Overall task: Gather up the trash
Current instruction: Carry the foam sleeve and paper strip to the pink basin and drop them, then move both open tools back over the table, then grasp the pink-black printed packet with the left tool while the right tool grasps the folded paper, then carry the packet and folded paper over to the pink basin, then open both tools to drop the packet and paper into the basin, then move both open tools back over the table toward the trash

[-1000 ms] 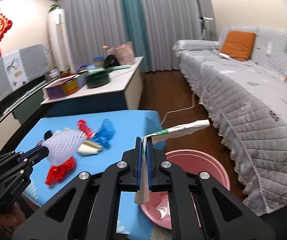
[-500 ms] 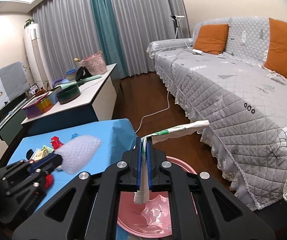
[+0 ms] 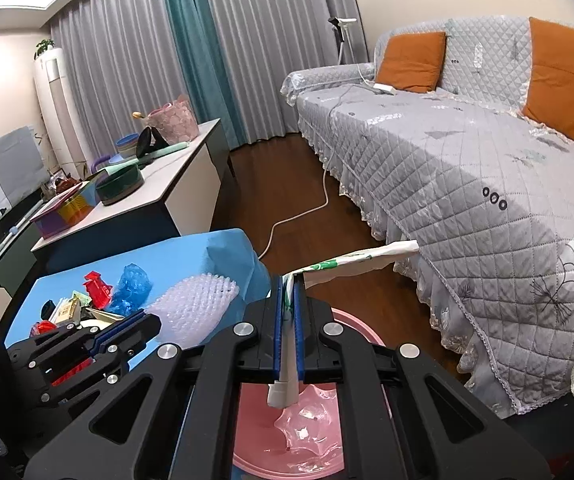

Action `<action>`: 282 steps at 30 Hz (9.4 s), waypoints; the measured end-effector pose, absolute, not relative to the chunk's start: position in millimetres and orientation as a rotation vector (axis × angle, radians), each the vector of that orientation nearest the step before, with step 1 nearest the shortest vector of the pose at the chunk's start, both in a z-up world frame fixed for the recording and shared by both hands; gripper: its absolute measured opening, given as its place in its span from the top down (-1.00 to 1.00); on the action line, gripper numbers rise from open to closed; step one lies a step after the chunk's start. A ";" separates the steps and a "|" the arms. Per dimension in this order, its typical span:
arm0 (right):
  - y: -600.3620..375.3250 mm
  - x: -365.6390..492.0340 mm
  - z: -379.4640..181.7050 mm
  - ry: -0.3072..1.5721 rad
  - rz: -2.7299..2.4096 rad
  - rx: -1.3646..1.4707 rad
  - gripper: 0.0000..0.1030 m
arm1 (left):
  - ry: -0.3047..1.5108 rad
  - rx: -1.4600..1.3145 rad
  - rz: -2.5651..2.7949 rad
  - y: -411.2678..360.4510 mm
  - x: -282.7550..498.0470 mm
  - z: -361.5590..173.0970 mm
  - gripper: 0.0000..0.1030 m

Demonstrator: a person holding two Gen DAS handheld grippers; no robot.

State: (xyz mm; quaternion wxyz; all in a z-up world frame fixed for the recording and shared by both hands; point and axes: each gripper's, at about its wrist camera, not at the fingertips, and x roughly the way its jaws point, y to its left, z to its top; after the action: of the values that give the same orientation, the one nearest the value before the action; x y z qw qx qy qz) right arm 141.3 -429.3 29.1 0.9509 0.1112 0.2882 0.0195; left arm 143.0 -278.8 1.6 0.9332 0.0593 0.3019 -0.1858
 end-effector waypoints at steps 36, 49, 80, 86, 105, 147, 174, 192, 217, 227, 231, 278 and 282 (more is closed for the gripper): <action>-365.7 142.8 56.5 0.592 0.003 0.184 -0.90 | 0.551 0.093 -0.348 -159.7 109.0 56.8 0.09; -292.4 143.8 79.9 0.530 0.127 0.184 -0.20 | 0.513 0.068 -0.189 -26.5 111.1 84.2 0.09; -124.4 243.1 -25.9 0.778 0.414 -0.043 0.20 | 0.747 -0.152 0.139 153.5 148.4 -26.0 0.09; -118.1 257.2 -50.1 0.827 0.418 -0.068 0.15 | 0.817 -0.180 0.139 159.0 160.2 -45.7 0.08; -106.6 262.3 -72.6 0.889 0.461 -0.169 0.40 | 0.965 -0.191 0.081 150.7 189.1 -82.8 -0.04; -176.8 182.7 -3.3 0.740 0.356 -0.047 0.97 | 0.672 -0.063 -0.036 74.5 144.8 1.8 0.77; -243.4 175.3 4.8 0.694 0.197 0.027 0.97 | 0.571 -0.011 -0.209 -24.9 155.2 31.0 0.77; -304.9 162.4 6.6 0.667 0.074 0.056 0.97 | 0.574 0.028 -0.315 -92.2 159.5 27.5 0.77; -376.8 146.6 3.6 0.653 -0.062 0.107 0.97 | 0.602 0.084 -0.484 -185.5 156.6 13.1 0.77; -389.0 141.9 1.8 0.657 -0.094 0.104 0.97 | 0.624 0.120 -0.542 -211.8 159.7 5.5 0.77; -391.3 139.2 3.7 0.655 -0.103 0.099 0.97 | 0.633 0.123 -0.560 -221.2 163.5 3.3 0.77; -326.2 156.0 21.9 0.633 -0.029 0.116 0.19 | 0.577 -0.002 -0.458 -118.1 162.9 30.9 0.33; -309.8 162.8 22.3 0.634 -0.002 0.110 0.19 | 0.572 -0.017 -0.416 -94.0 163.5 31.7 0.33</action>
State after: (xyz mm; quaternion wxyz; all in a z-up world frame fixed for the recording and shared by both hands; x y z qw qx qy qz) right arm 162.8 -309.8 22.3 0.9487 0.0539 0.3117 -0.0009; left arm 163.5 -94.0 31.7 0.9382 -0.0084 0.2798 -0.2037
